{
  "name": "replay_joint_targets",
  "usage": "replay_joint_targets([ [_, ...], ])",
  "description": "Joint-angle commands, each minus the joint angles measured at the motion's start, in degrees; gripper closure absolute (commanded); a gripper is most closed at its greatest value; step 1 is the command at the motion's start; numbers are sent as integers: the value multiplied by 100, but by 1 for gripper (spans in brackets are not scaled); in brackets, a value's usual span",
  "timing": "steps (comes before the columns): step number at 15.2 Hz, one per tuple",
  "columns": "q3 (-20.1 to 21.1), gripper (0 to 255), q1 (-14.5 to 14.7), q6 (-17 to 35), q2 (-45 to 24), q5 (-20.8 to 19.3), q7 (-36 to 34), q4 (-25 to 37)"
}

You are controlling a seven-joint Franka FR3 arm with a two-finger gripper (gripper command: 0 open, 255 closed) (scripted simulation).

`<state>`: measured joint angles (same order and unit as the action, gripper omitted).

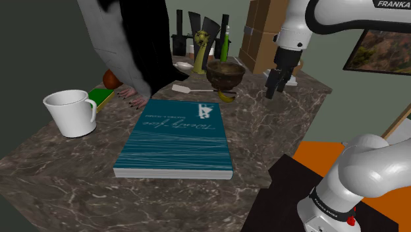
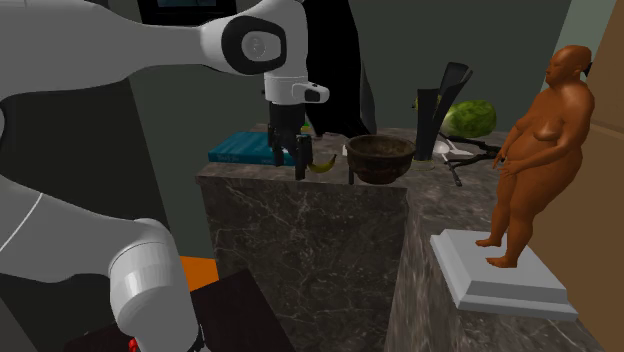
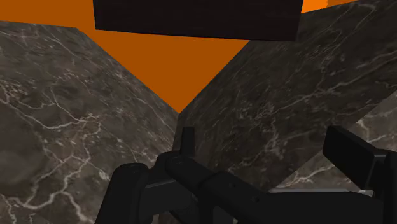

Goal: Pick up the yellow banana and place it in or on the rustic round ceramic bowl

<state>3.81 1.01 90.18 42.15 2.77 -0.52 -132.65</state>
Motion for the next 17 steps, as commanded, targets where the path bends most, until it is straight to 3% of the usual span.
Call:
replay_joint_targets([
  [1,0,0,0,0,0,0,0,0],
  [9,597,0,-46,877,-1529,36,-813,890],
  [17,1035,0,-92,1307,-2985,-282,-1591,2073],
])
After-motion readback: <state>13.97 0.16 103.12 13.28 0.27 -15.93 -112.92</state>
